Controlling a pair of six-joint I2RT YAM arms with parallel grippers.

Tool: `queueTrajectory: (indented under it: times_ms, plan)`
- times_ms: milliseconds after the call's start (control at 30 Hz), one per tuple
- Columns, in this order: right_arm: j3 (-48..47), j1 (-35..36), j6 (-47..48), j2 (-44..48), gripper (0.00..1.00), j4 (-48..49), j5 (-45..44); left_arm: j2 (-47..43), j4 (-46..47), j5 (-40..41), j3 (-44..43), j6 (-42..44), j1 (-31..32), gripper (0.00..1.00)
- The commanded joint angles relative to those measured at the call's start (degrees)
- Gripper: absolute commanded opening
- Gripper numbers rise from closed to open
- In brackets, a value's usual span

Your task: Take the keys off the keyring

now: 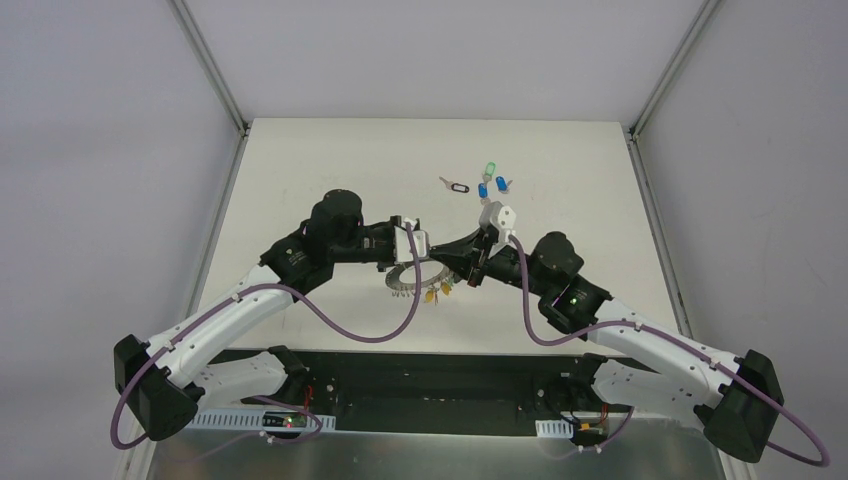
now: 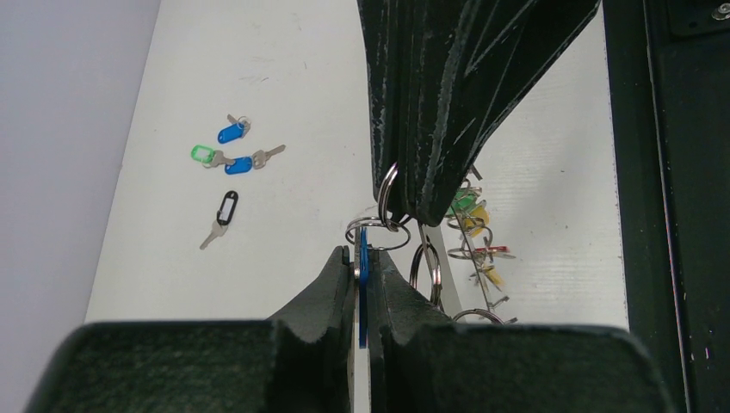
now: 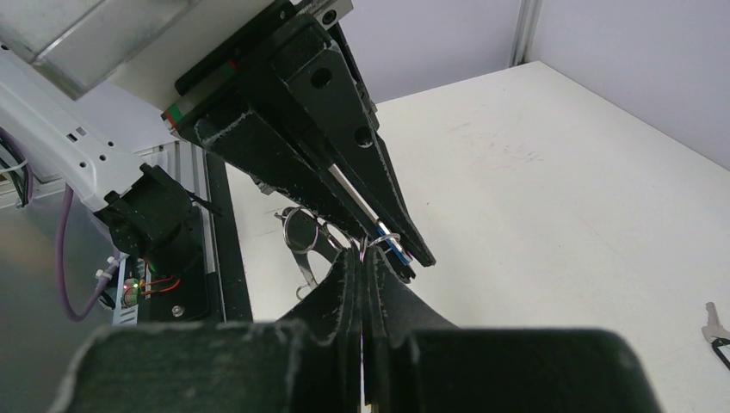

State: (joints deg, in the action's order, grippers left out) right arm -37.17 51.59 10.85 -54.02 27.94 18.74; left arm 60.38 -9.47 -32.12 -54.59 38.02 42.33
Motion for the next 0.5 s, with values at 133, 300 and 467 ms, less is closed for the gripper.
queueTrajectory:
  times_ms: [133, 300, 467]
  plan:
    - [-2.34, -0.34, -3.05, 0.59, 0.0, 8.56, 0.83, 0.01, 0.33, -2.65, -0.7, 1.14, -0.15, 0.0]
    - [-2.92, -0.44, -4.75, -0.82, 0.0, 9.23, 1.97, 0.1, -0.1, -3.49, -0.96, 1.4, -0.14, 0.0]
    - [-3.95, -0.35, -7.9, -1.87, 0.0, 8.12, 6.44, -0.28, 0.11, 3.67, -1.48, 1.02, -0.19, 0.0]
